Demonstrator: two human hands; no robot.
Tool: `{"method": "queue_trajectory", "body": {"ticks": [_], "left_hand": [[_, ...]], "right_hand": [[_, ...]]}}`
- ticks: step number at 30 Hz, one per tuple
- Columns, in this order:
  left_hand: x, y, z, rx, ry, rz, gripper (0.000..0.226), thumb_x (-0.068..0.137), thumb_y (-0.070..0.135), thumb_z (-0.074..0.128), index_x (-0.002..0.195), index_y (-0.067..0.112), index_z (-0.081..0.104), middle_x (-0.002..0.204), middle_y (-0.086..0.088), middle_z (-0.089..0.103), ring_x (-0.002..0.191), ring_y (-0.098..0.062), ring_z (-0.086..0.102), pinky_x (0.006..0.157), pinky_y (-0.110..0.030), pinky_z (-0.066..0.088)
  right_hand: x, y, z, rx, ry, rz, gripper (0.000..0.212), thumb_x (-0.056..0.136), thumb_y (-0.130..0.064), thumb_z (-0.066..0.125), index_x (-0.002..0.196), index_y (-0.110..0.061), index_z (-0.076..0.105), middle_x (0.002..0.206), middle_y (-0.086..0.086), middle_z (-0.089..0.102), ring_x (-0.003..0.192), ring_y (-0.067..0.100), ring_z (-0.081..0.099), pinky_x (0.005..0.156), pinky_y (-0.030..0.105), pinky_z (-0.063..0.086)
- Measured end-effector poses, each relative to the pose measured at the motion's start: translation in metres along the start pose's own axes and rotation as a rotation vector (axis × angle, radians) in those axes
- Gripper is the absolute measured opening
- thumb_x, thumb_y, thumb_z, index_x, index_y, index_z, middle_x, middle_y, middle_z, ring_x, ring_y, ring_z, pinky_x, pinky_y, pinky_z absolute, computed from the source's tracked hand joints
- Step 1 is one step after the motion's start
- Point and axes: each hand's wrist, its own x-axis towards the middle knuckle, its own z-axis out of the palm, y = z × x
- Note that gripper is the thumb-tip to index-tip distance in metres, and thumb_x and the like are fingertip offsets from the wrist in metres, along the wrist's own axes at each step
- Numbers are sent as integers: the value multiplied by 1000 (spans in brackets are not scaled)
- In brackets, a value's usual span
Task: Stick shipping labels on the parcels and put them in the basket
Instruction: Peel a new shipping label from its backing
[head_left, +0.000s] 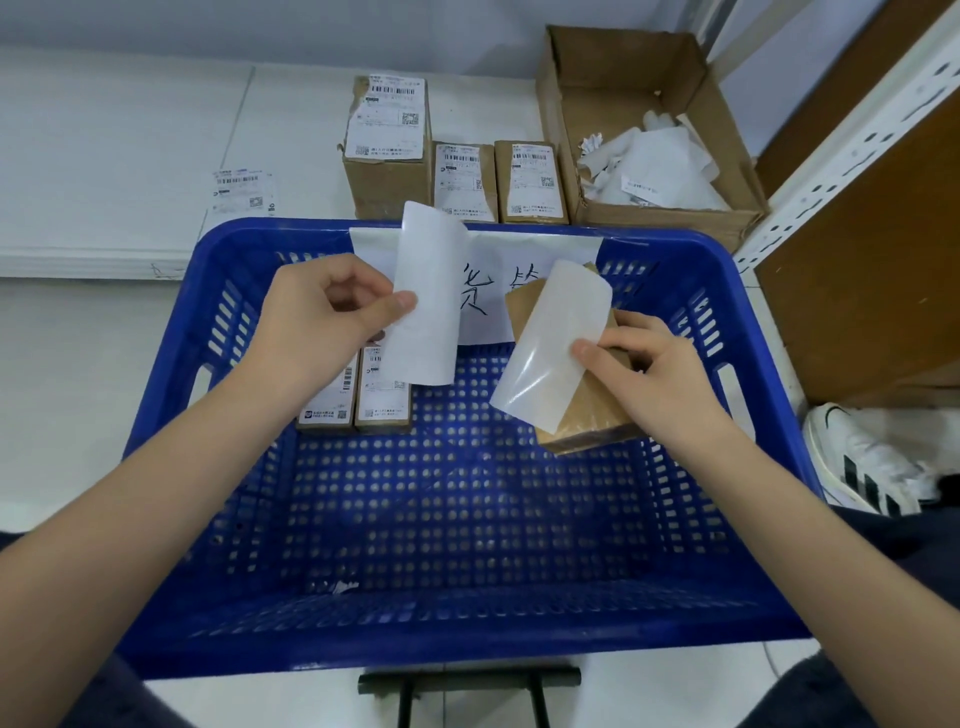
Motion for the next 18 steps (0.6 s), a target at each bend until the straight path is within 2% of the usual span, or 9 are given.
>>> {"method": "queue_trajectory", "body": {"ticks": [2,4,7,11,14,16,18], "left_hand": [[0,5,0,-168,-33,-70,11,80,22,74,82,14,66,77,-10,68,59,-8,62,64,-18,52],[1,9,1,-349,-115,-172,14,76,26,73,81,16,65,75,-5,67,58,-8,58,65,-24,51],[1,10,7,-507,-261,-294,17,71,30,70,79,17,62,73,3,66,61,-8,58,59,-20,47],[-2,1,20,-445,-294,-435,12,82,27,70,88,18,65,84,5,70,71,-9,61,61,-18,50],[-3,-4,25,-472,-305,-536,28,88,25,66,111,10,63,103,-4,71,80,-14,68,65,-21,57],[-5,-2,28,-540,-332,-583,33,90,26,64,117,7,62,102,-6,71,77,-16,71,65,-25,58],[-6,1,30,-582,-354,-601,31,92,27,61,116,8,62,94,-4,72,69,-16,71,59,-27,58]], "right_hand": [[0,-1,2,7,-25,-16,4,88,-30,65,87,-33,67,133,-11,44,115,8,42,79,11,37],[0,-2,5,45,-55,-25,5,88,-30,64,87,-32,69,133,-11,45,116,9,44,86,18,41],[0,-6,7,146,-91,-18,7,87,-29,66,87,-29,73,132,-12,51,114,10,51,91,29,46],[-2,-7,9,200,-147,-18,9,86,-28,65,90,-27,73,125,-18,53,106,0,53,80,17,45],[-3,-7,11,220,-173,-37,11,86,-27,64,92,-26,74,125,-19,54,107,-1,54,83,18,46],[-3,-7,12,211,-199,-64,15,87,-25,63,97,-25,73,130,-14,54,108,0,56,83,17,48],[-5,-8,14,217,-225,-83,16,88,-21,62,99,-25,72,129,-14,55,104,-5,56,78,10,48]]}}
